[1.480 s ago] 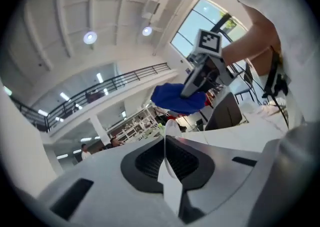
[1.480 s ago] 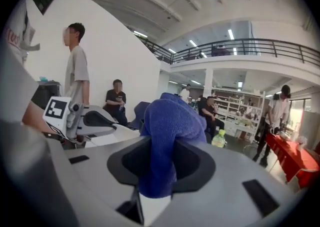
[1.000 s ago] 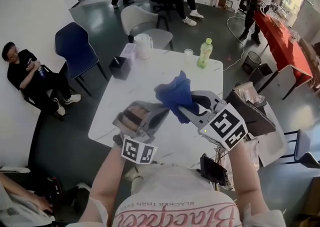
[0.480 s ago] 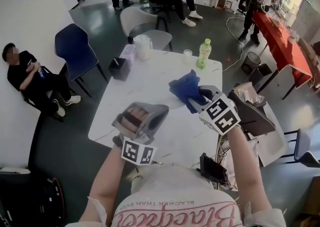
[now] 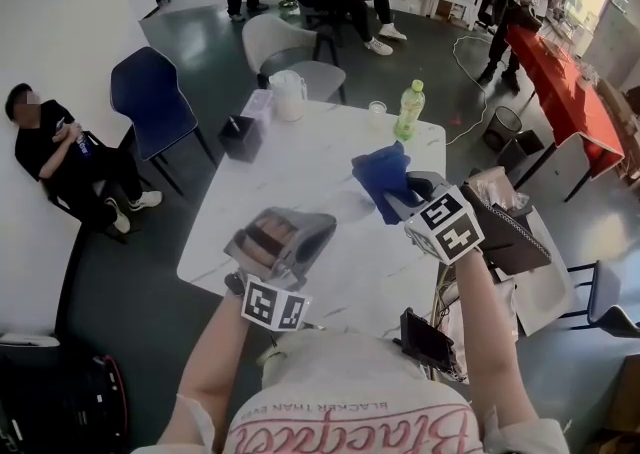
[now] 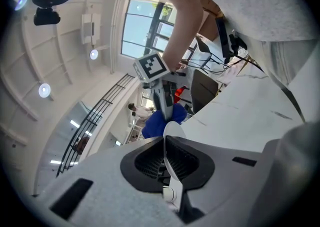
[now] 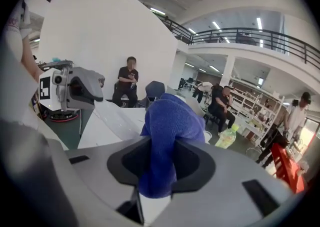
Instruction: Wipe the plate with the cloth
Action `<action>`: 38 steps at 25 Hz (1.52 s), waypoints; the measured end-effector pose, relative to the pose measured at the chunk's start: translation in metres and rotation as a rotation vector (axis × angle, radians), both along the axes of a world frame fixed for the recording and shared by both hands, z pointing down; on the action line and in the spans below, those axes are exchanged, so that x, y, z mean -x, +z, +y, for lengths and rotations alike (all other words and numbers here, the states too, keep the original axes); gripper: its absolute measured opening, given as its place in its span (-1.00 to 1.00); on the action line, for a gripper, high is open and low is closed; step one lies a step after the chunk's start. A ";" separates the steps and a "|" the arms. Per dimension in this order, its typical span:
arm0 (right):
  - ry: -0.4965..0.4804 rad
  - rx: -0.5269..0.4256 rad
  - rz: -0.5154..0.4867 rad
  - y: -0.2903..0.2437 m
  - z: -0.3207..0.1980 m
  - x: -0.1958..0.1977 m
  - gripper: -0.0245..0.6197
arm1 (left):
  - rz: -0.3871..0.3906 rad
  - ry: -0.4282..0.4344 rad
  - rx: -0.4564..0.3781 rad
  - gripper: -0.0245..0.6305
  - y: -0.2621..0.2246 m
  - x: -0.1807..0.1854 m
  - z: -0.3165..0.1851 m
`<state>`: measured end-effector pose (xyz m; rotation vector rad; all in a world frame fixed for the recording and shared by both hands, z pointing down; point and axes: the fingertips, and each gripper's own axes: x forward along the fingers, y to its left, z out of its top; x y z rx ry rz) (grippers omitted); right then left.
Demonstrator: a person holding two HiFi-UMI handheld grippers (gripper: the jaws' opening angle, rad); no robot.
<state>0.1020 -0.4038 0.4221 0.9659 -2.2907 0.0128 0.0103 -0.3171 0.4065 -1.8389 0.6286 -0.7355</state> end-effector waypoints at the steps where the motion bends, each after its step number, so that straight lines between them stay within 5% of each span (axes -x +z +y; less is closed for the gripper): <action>1: -0.020 -0.010 -0.007 -0.009 0.005 0.003 -0.60 | -0.003 0.002 -0.004 -0.88 0.001 0.000 0.000; 10: -0.385 -0.004 0.009 -0.059 0.058 0.062 -0.60 | -0.037 0.055 -0.043 -0.88 -0.001 -0.009 0.008; 19: -0.599 0.003 0.225 -0.042 0.056 0.107 -0.60 | -0.117 0.109 -0.089 -0.88 0.007 -0.015 0.019; 27: -0.546 0.035 0.243 -0.015 0.015 0.121 -0.60 | -0.108 0.101 -0.104 -0.88 -0.001 -0.014 0.020; 38: -0.362 0.181 0.264 0.056 -0.023 0.071 -0.60 | -0.091 0.109 -0.105 -0.87 -0.006 -0.013 0.025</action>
